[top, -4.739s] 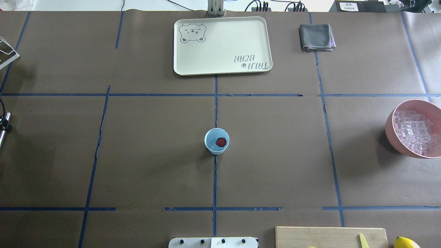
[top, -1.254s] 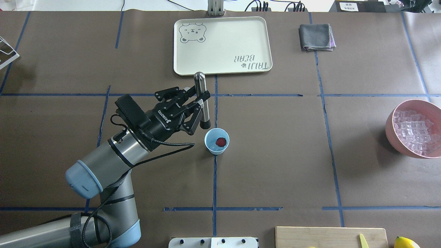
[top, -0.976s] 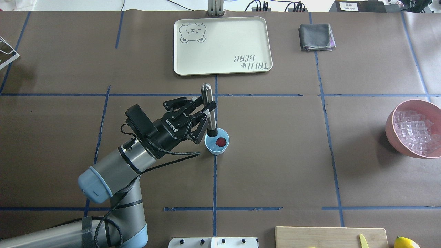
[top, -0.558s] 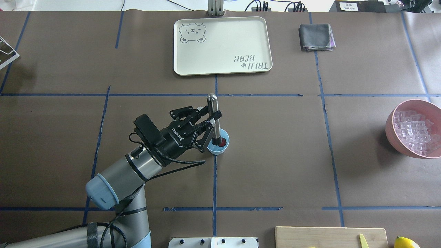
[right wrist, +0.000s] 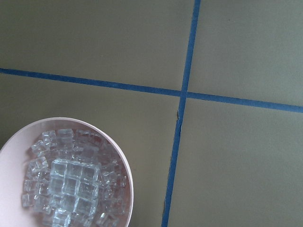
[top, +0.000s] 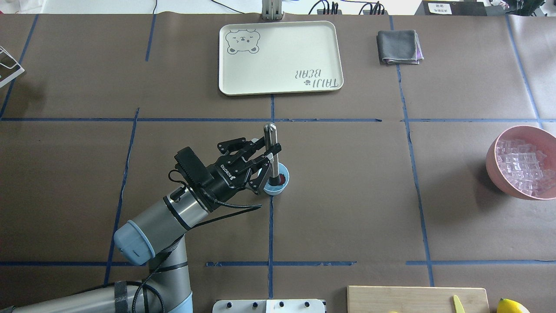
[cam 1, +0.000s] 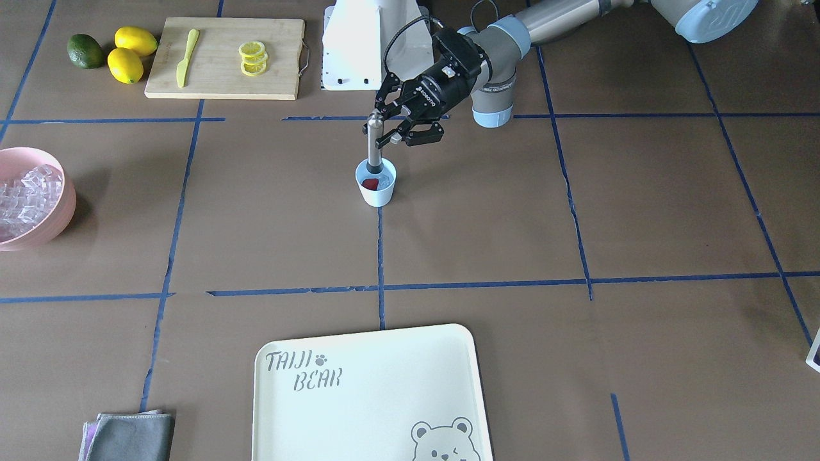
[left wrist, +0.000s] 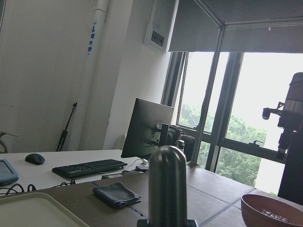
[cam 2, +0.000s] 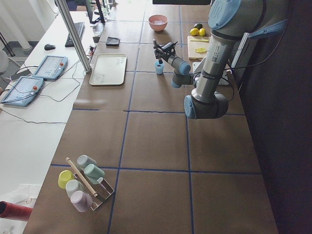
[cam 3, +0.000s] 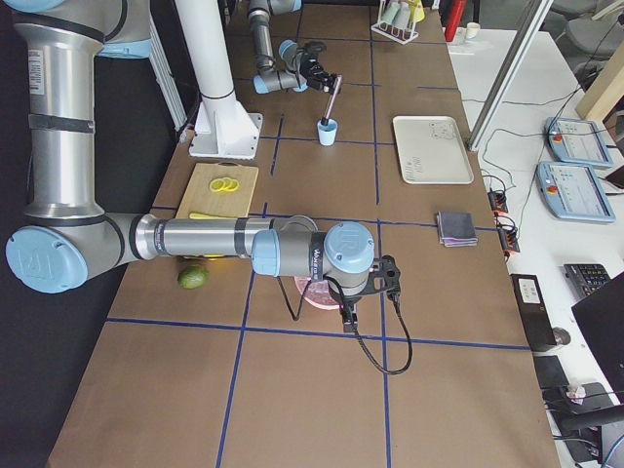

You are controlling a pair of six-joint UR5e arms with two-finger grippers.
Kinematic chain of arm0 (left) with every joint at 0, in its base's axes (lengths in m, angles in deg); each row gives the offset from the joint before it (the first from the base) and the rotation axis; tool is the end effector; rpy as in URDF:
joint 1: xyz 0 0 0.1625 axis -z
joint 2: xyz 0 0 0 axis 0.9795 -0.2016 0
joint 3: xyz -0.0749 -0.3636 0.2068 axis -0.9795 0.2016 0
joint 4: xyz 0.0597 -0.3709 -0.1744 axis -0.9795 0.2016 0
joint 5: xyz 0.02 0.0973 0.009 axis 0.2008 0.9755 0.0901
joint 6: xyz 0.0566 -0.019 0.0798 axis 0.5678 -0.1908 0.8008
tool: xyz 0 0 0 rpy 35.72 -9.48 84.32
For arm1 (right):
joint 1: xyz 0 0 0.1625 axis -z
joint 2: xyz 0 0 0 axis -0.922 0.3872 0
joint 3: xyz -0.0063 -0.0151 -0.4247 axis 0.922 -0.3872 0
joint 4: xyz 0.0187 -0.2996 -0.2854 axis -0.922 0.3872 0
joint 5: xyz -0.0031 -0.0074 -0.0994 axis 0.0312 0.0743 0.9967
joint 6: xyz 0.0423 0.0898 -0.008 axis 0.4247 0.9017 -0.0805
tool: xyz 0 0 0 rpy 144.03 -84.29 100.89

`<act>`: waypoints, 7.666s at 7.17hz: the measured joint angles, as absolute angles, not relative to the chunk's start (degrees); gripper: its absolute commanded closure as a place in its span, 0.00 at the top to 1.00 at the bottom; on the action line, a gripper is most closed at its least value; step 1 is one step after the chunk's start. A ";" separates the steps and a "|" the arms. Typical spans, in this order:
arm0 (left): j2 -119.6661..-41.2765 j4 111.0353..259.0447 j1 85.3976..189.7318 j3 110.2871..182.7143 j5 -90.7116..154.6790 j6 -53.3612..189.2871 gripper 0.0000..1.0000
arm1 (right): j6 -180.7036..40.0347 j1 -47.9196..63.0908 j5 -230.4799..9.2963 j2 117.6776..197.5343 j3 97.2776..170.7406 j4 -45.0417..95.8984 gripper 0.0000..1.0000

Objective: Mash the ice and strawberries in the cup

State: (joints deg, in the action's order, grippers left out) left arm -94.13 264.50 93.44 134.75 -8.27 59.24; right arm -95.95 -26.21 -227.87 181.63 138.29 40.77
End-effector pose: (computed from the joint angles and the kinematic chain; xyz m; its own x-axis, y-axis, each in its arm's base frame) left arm 0.5351 -0.3308 0.2352 0.3015 0.7560 -0.5810 0.7819 0.1527 0.6045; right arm 0.0843 -0.4599 0.6250 0.6400 -0.1371 0.7560 0.0421 0.9887 0.1437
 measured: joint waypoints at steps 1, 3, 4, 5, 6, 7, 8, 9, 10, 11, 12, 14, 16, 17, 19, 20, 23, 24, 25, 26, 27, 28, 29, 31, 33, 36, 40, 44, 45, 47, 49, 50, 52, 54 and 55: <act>-94.48 265.14 93.42 133.74 -8.27 59.21 0.00 | -95.97 -26.21 -227.86 181.58 138.10 40.75 0.99; -95.25 266.01 93.40 132.04 -8.27 59.15 0.00 | -95.98 -26.21 -227.84 181.45 137.82 40.73 0.99; -95.60 266.20 93.40 131.26 -8.27 59.14 0.00 | -95.98 -26.21 -227.84 181.42 137.72 40.71 0.99; -95.93 266.55 93.41 130.34 -8.27 59.14 0.00 | -96.00 -26.21 -227.84 181.41 137.56 40.71 0.99; -96.14 266.90 93.45 129.56 -8.27 59.14 0.00 | -96.03 -26.21 -227.84 181.41 137.34 40.68 0.99; -96.20 267.07 93.48 129.17 -8.26 59.14 0.00 | -96.05 -26.21 -227.84 181.40 137.17 40.64 0.99; -96.22 267.12 93.49 128.91 -8.26 59.14 0.00 | -96.06 -26.21 -227.84 181.40 137.12 40.63 0.99; -96.23 267.14 93.54 128.66 -8.27 59.14 0.00 | -96.06 -26.21 -227.84 181.40 137.10 40.62 0.99; -96.23 267.13 93.55 128.56 -8.27 59.14 0.00 | -96.06 -26.21 -227.84 181.37 137.08 40.62 0.99; -96.20 267.11 93.61 128.59 -8.28 59.14 0.00 | -96.06 -26.21 -227.84 181.34 137.08 40.61 0.99; -96.13 267.05 93.74 128.92 -8.30 59.12 0.00 | -96.06 -26.21 -227.82 181.33 137.08 40.62 0.99; -95.47 266.93 94.56 131.92 -8.51 58.94 0.00 | -96.06 -26.21 -227.70 181.25 137.08 40.56 0.99; -92.61 264.56 95.95 139.12 -9.09 58.83 0.00 | -96.06 -26.21 -227.46 181.23 136.80 40.57 0.99; -91.93 261.61 96.95 142.40 -9.56 57.21 0.00 | -96.06 -26.21 -227.43 181.23 136.49 40.55 0.99; -89.20 253.01 102.86 147.59 -15.01 45.73 0.00 | -96.01 -26.21 -227.40 181.23 136.29 40.51 0.99; -86.02 250.17 107.91 148.51 -20.81 37.83 0.00 | -95.96 -26.21 -227.42 181.24 136.02 40.53 0.99; -78.18 241.50 122.54 148.97 -42.17 17.22 0.00 | -95.85 -26.21 -227.64 181.31 135.42 40.29 0.99; -75.57 238.07 126.95 149.05 -50.75 11.57 0.00 | -95.91 -26.21 -227.64 181.40 135.29 40.19 0.99; -73.36 234.79 130.85 148.88 -59.13 7.56 0.00 | -95.98 -26.21 -227.62 181.54 135.23 40.09 0.99; -72.05 230.59 133.90 148.55 -66.81 5.47 0.00 | -96.01 -26.21 -227.64 181.57 135.39 39.98 0.99; -70.98 225.23 136.32 148.37 -73.12 4.58 0.00 | -96.04 -26.21 -227.64 181.49 135.53 39.94 0.99; -69.23 220.83 139.03 148.15 -78.21 4.42 0.00 | -96.04 -26.21 -227.63 181.44 135.66 39.92 0.99; -66.93 218.48 142.47 147.73 -82.68 5.35 0.00 | -96.01 -26.21 -227.63 181.42 135.74 39.92 0.99; -61.50 217.15 147.55 146.61 -87.02 13.24 0.00 | -96.04 -26.19 -227.57 181.32 135.75 39.91 0.99; -57.34 215.66 148.61 142.83 -83.94 29.21 0.00 | -96.06 -26.14 -227.56 181.25 135.74 39.85 0.99; -54.40 207.00 148.13 140.25 -74.39 47.17 0.00 | -96.06 -26.12 -227.58 180.87 135.76 39.83 0.99; -54.53 201.88 146.16 139.81 -70.29 48.98 0.00 | -96.06 -26.17 -227.50 180.46 135.76 39.82 0.99; -54.72 201.90 142.13 139.44 -70.17 46.75 0.03 | -96.08 -26.21 -227.49 180.40 135.68 39.89 0.99; -54.83 201.98 141.71 139.12 -70.18 46.63 0.11 | -96.10 -26.21 -227.49 180.35 135.69 39.85 0.99; -55.55 202.10 141.48 137.93 -70.13 46.63 1.00 | -96.07 -26.21 -227.43 180.16 135.75 39.88 0.99; -56.15 202.14 141.41 137.38 -70.07 47.09 1.00 | -96.08 -26.21 -227.41 180.10 135.74 39.86 0.99; -56.35 202.10 141.39 137.39 -70.19 47.33 1.00 | -96.12 -26.21 -227.16 180.09 135.76 39.84 0.99; -56.47 200.99 141.58 137.75 -72.12 48.86 1.00 | -96.15 -26.21 -226.01 180.05 136.07 39.83 0.99; -56.49 195.22 145.03 139.08 -77.00 58.92 1.00 | -96.12 -26.21 -225.75 180.06 136.17 39.82 0.99; -56.48 189.19 148.51 141.06 -78.31 66.08 1.00 | -96.09 -26.21 -225.75 180.10 136.29 39.82 0.99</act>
